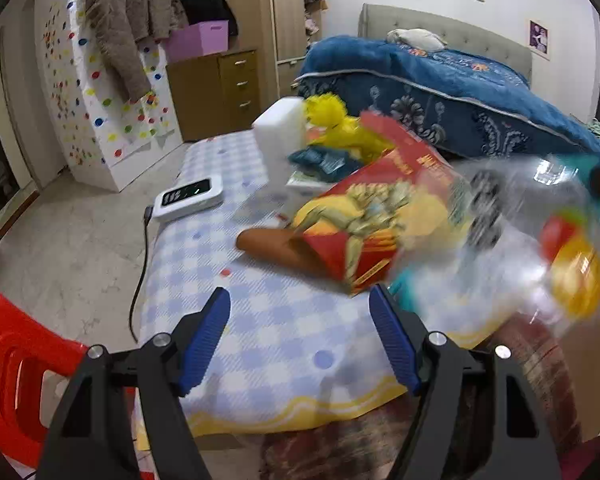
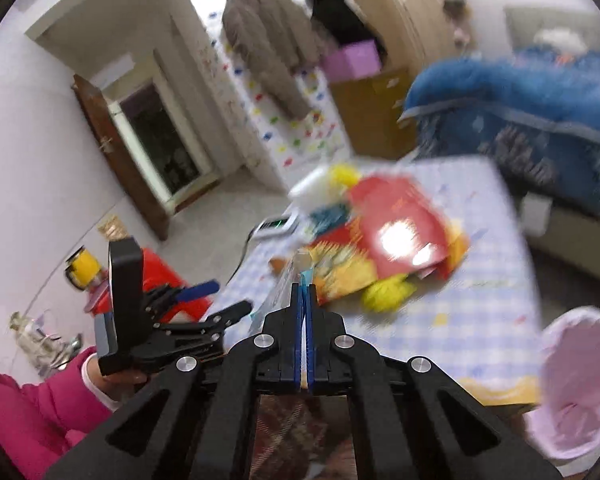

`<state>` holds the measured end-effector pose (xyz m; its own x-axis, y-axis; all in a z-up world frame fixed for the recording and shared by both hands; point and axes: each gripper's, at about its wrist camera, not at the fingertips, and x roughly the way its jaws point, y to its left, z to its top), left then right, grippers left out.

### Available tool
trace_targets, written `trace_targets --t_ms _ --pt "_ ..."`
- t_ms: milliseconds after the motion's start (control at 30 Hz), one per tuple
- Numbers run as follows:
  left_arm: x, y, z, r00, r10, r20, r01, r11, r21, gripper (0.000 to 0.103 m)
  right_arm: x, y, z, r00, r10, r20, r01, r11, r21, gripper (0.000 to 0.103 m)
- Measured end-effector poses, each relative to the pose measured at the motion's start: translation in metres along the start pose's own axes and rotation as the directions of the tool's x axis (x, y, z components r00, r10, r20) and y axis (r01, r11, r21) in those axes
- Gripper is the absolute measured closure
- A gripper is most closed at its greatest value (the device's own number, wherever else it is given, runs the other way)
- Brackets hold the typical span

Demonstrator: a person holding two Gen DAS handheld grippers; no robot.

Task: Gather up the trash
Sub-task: 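Lift the clear bag with the right tool while the left tool grasps the white paper strip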

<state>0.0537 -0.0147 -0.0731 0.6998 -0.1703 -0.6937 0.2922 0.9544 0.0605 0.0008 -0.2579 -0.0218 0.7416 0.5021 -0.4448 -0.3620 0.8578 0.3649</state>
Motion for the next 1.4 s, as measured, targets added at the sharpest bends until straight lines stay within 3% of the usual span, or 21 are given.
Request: trace_targets --t_ms 67,167,267,567,733,800,967,1067,1267,1400 --pt "0.006 -0.014 0.004 1.000 0.006 0.004 -0.006 0.999 0.033 0.033 -0.016 -0.003 0.004 0.992 -0.118 0.050 0.120 0.992 -0.037 0.102" --pt "0.019 -0.035 0.009 1.000 0.009 -0.004 -0.009 0.997 0.077 0.033 -0.027 -0.010 0.007 0.955 -0.284 0.087 0.291 0.954 -0.073 0.102" --pt "0.037 -0.058 0.015 1.000 0.019 -0.005 -0.018 0.992 0.122 0.033 -0.029 -0.024 0.009 0.926 -0.369 0.081 0.375 0.925 -0.065 0.102" --pt "0.082 -0.089 0.022 0.988 0.151 0.007 -0.149 0.961 0.232 0.033 -0.014 -0.061 0.005 0.919 -0.392 0.034 0.393 0.919 -0.025 0.101" --pt "0.088 -0.098 0.023 0.983 0.181 0.039 -0.185 0.944 0.274 0.033 0.001 -0.069 -0.003 0.919 -0.394 0.007 0.394 0.919 -0.013 0.101" --pt "0.088 -0.099 0.025 0.981 0.189 0.052 -0.196 0.939 0.282 0.039 0.003 -0.069 -0.005 0.920 -0.393 0.001 0.393 0.920 -0.009 0.101" --pt "0.068 -0.092 0.032 0.983 0.166 0.082 -0.182 0.952 0.248 0.071 0.002 -0.067 -0.006 0.920 -0.391 0.002 0.391 0.920 -0.014 0.101" --pt "0.049 -0.085 0.036 0.980 0.161 0.119 -0.184 0.959 0.216 0.083 0.000 -0.063 -0.007 0.919 -0.394 0.010 0.394 0.919 -0.020 0.101" --pt "0.018 -0.053 0.054 0.979 0.137 0.151 -0.155 0.982 0.109 0.103 -0.007 -0.051 -0.008 0.910 -0.414 0.039 0.415 0.909 -0.039 0.101" --pt "0.003 -0.030 0.070 0.986 0.095 0.139 -0.100 0.995 0.029 0.103 -0.018 -0.046 -0.007 0.899 -0.433 0.062 0.436 0.899 -0.041 0.101"
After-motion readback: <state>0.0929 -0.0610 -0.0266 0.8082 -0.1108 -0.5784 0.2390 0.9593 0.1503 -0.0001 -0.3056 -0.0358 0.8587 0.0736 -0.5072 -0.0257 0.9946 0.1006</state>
